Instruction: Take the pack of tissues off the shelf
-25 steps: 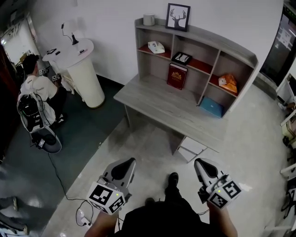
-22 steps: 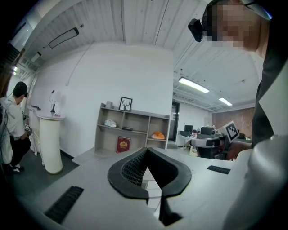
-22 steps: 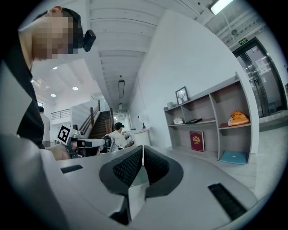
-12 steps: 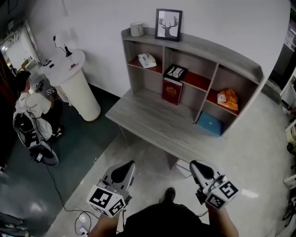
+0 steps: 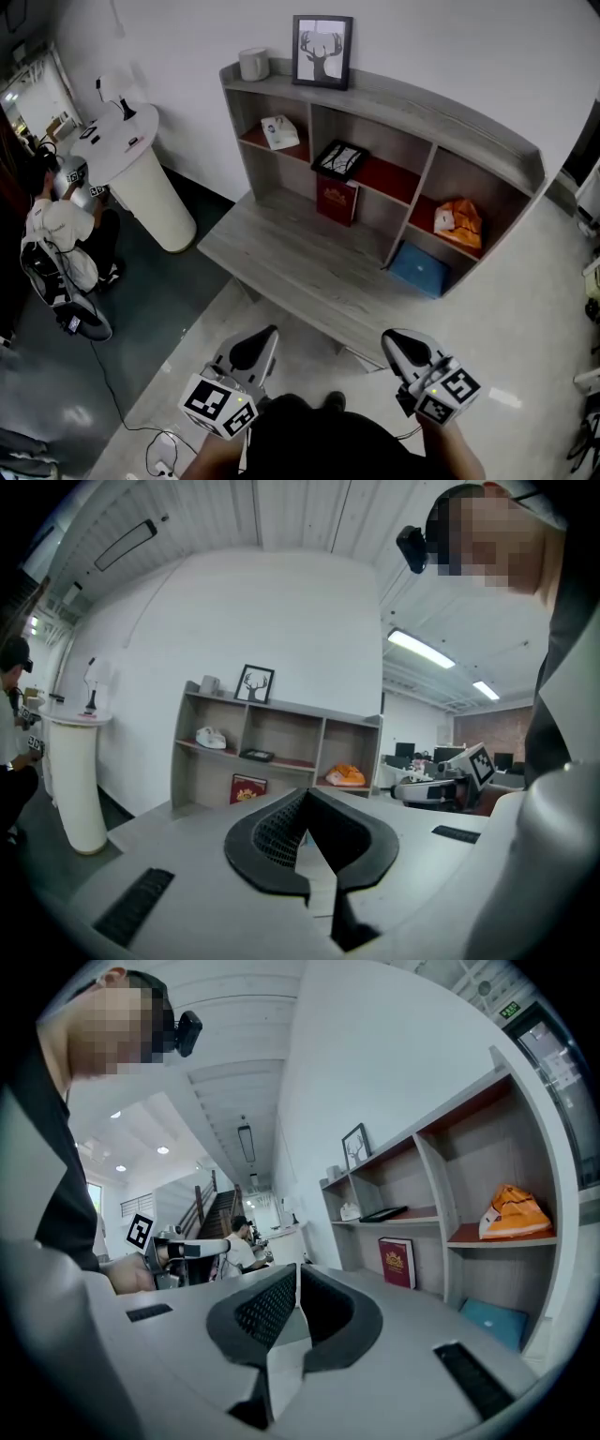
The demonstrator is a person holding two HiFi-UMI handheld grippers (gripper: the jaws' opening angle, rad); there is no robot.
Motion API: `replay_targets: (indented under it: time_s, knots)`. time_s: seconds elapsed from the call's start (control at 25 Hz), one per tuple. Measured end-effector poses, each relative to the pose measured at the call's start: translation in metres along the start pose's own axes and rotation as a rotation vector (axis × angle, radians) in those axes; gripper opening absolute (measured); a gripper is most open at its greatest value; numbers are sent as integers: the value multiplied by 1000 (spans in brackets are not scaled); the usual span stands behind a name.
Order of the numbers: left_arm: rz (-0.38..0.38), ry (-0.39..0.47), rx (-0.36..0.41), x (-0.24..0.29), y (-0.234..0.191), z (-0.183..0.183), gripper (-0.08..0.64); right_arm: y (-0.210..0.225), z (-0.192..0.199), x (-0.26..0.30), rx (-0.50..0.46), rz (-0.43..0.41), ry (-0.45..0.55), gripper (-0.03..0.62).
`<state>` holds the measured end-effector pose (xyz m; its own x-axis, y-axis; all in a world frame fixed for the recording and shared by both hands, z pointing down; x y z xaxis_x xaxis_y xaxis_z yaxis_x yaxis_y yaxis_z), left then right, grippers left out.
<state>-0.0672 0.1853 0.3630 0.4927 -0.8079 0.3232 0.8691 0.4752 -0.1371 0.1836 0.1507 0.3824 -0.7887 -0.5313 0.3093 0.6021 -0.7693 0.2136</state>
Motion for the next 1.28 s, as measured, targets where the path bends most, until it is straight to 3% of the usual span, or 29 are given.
replay_targets:
  time_s: [0.2,0.48,0.84,1.04,1.28]
  knots:
    - [16,-12,-11,35,-15,-7,12,32,-8,17,37,6,6,20]
    - [57,5,-4,92,-68,-35,12,72,-44,62,35,50,26,20]
    - [222,1,85,171,-121,-83,12,116,-88,117,23,188,19,20]
    - [330,-17,145,213,-114,-104,12,134,-95,121,46,232,24,20]
    - [440,-24,201,264,-58,-123,19,166,-83,79,87,288,33,20]
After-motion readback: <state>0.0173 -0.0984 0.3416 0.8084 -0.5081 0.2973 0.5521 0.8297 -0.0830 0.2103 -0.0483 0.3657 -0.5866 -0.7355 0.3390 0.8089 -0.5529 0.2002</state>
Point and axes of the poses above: the fingertips, and each gripper's own axes: x forward along the fingers, y to its right, z out of its underside, the point moved 5 cm from there along -x, backward along the fingers, and after that the axes turned 12 degrees about -y, right-handed, at the moved point
